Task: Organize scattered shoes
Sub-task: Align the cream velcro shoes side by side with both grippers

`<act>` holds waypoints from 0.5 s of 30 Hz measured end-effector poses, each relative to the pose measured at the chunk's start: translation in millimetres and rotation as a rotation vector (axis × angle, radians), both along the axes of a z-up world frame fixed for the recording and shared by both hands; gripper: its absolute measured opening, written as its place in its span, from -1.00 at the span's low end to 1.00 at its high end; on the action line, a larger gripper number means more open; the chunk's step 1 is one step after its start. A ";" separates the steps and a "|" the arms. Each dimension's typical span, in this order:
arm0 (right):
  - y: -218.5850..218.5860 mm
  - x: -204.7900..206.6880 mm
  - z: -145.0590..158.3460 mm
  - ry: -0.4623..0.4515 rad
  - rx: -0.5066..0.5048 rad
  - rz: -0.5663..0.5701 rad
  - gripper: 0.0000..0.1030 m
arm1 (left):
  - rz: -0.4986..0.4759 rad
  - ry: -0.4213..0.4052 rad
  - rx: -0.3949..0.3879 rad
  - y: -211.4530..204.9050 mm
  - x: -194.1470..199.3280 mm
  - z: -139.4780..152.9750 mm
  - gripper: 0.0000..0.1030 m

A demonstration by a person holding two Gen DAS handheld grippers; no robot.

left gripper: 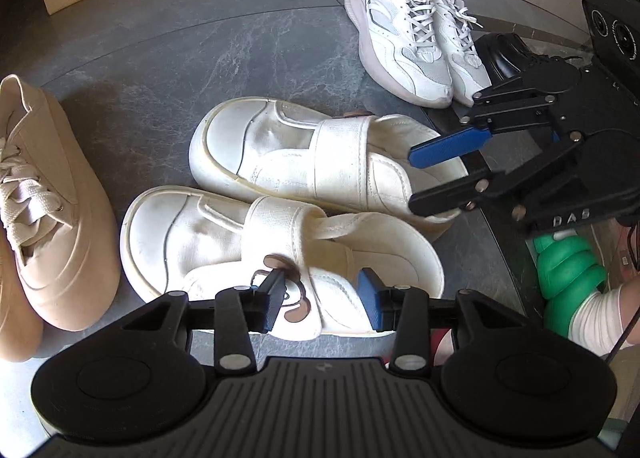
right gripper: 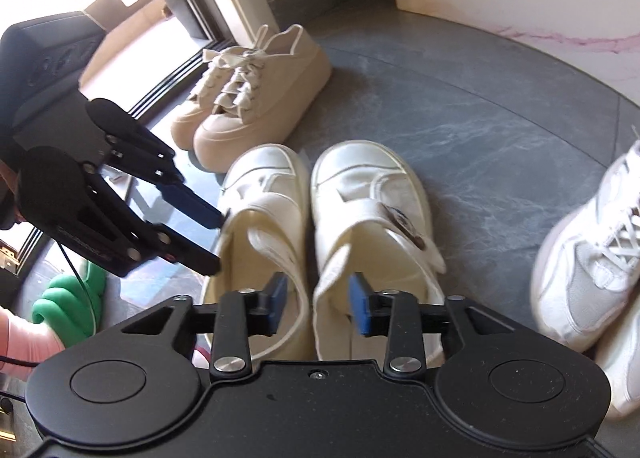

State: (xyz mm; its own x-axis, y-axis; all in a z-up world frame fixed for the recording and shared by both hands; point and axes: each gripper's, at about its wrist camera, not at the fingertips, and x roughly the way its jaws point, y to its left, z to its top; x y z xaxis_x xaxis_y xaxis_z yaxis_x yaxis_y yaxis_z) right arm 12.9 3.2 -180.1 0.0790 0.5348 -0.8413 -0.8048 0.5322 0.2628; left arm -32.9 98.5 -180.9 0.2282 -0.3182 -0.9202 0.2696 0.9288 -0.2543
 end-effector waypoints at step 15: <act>40.0 6.8 -18.9 -0.024 -0.004 0.083 -0.02 | -0.023 -0.017 -0.009 21.0 11.5 7.1 -0.25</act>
State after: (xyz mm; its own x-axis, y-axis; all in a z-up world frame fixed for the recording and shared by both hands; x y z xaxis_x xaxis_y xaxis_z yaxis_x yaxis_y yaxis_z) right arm 19.8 43.2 -199.1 0.0544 0.5374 -0.8416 -0.8522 0.4642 0.2413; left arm -21.4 119.5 -173.8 0.2364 -0.3320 -0.9132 0.2954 0.9199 -0.2579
